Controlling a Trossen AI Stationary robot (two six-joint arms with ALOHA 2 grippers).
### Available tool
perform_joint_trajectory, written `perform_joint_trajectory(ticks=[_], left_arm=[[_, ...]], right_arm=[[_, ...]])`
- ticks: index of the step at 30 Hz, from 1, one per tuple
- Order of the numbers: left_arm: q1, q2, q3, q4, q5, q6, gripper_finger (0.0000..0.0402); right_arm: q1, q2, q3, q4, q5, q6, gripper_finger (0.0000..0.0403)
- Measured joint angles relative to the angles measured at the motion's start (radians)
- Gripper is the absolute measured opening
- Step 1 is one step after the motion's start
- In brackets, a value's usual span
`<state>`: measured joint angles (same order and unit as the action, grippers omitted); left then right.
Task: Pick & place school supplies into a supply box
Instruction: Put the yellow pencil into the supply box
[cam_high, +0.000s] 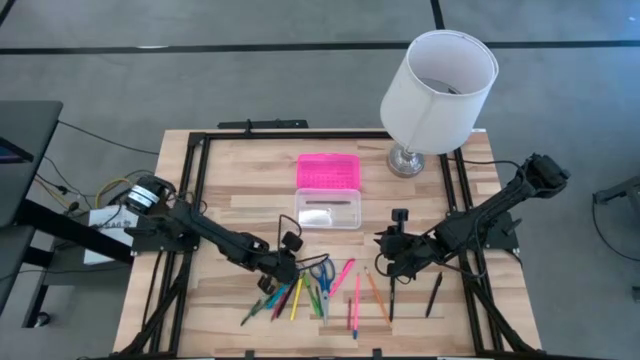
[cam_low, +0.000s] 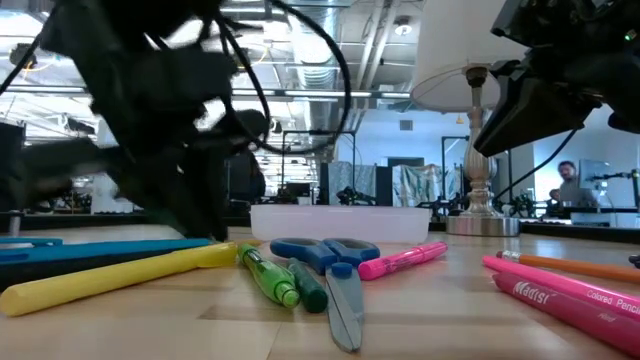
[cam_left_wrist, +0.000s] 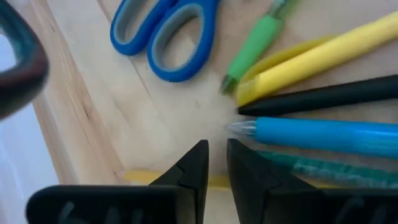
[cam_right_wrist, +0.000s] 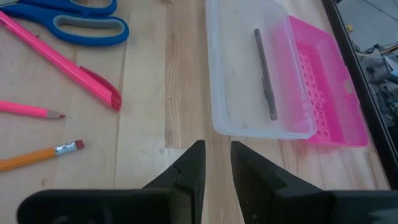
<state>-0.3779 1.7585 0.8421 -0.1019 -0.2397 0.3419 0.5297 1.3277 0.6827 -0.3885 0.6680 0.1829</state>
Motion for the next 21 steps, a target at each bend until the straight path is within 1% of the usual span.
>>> perform_joint_trajectory(ticks=[4,10,17,21], left_arm=[[0.04,0.03,0.004,0.017,0.014,0.012,0.0049],[0.067,0.029,0.004,0.006,0.014,-0.053,0.0045],[0.071,0.019,0.005,-0.09,-0.081,-0.164,0.0044],[0.073,0.011,0.004,-0.161,-0.107,-0.2,0.0044]], right_arm=[[0.0,0.0,0.0,0.001,-0.012,0.0,0.007],[0.0,0.0,0.0,-0.002,-0.014,0.0,0.007],[0.0,0.0,0.0,0.001,-0.015,0.0,0.007],[0.0,0.0,0.0,0.001,-0.015,0.0,0.007]])
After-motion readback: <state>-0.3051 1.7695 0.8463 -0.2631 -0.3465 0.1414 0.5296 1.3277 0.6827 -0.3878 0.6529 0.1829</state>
